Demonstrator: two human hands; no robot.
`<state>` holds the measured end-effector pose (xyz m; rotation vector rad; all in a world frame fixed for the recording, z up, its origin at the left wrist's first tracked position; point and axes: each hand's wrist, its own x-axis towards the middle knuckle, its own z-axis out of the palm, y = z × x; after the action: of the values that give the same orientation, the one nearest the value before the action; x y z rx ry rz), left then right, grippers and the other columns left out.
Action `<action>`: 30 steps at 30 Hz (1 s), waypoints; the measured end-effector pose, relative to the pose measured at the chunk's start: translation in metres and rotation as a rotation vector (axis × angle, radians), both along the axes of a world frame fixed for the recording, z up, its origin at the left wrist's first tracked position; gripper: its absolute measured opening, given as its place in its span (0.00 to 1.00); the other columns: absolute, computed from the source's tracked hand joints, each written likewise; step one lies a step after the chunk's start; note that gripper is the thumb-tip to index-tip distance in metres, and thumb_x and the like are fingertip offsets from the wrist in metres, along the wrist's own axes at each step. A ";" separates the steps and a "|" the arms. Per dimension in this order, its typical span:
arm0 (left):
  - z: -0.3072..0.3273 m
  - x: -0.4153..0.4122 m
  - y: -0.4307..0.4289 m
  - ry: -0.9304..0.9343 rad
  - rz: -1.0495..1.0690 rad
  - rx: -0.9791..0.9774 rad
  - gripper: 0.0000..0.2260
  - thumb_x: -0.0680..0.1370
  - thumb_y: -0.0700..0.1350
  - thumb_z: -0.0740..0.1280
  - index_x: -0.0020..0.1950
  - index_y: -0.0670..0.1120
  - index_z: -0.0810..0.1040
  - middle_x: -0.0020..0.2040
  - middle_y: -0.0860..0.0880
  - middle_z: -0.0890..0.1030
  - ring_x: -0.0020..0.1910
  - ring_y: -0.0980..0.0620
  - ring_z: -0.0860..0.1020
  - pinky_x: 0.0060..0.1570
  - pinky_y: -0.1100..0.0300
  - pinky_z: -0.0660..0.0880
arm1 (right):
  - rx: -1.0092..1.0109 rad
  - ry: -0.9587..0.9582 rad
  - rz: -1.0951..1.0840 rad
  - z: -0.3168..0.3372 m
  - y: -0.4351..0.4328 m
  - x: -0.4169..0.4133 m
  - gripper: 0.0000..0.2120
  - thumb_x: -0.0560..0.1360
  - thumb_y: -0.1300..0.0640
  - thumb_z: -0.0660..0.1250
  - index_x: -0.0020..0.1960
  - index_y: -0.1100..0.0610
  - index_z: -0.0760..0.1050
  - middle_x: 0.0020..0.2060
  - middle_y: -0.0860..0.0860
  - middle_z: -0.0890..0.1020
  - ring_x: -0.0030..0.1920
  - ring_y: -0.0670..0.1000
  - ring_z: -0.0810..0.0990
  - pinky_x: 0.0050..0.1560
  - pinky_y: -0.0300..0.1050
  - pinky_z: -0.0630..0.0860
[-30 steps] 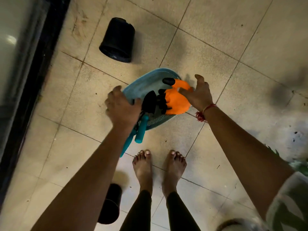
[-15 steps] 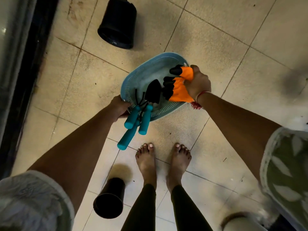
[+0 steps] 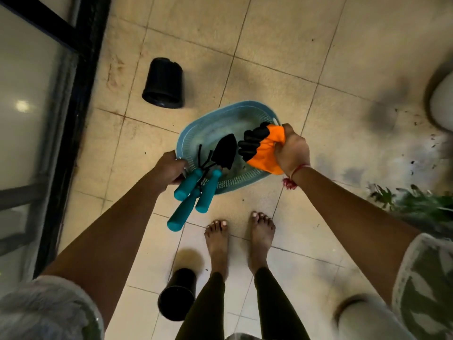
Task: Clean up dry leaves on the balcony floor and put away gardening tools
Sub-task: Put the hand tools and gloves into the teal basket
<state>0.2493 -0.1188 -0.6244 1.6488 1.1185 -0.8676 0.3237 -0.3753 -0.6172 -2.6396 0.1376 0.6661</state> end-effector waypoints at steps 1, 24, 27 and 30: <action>0.011 0.005 -0.003 -0.011 -0.030 0.000 0.08 0.77 0.36 0.62 0.55 0.42 0.74 0.45 0.40 0.78 0.36 0.48 0.77 0.31 0.59 0.74 | 0.004 -0.010 -0.031 0.010 -0.006 -0.002 0.17 0.75 0.65 0.58 0.64 0.61 0.69 0.49 0.63 0.81 0.50 0.64 0.79 0.47 0.51 0.75; 0.156 -0.028 -0.084 0.031 -0.513 -0.070 0.09 0.77 0.36 0.59 0.55 0.43 0.74 0.43 0.45 0.78 0.39 0.48 0.77 0.33 0.59 0.75 | 0.170 0.140 -0.600 0.138 -0.093 -0.186 0.14 0.74 0.61 0.63 0.59 0.62 0.70 0.50 0.62 0.80 0.51 0.63 0.78 0.49 0.51 0.74; 0.156 -0.051 -0.099 0.030 -0.600 -0.054 0.09 0.77 0.37 0.60 0.55 0.43 0.75 0.43 0.44 0.78 0.39 0.48 0.77 0.34 0.60 0.75 | 0.217 0.194 -0.659 0.141 -0.108 -0.229 0.14 0.74 0.60 0.63 0.58 0.62 0.68 0.51 0.61 0.80 0.51 0.62 0.78 0.48 0.51 0.75; 0.157 -0.077 -0.114 0.026 -0.699 -0.034 0.08 0.77 0.39 0.60 0.55 0.44 0.74 0.44 0.45 0.78 0.39 0.48 0.77 0.35 0.61 0.75 | 0.248 0.231 -0.713 0.145 -0.119 -0.276 0.14 0.75 0.60 0.63 0.59 0.61 0.66 0.53 0.60 0.79 0.51 0.61 0.77 0.47 0.52 0.75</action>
<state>0.1724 -0.2329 -0.4678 2.0341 0.5203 -1.3320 0.0476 -0.4939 -0.4724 -2.0545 0.9414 0.6666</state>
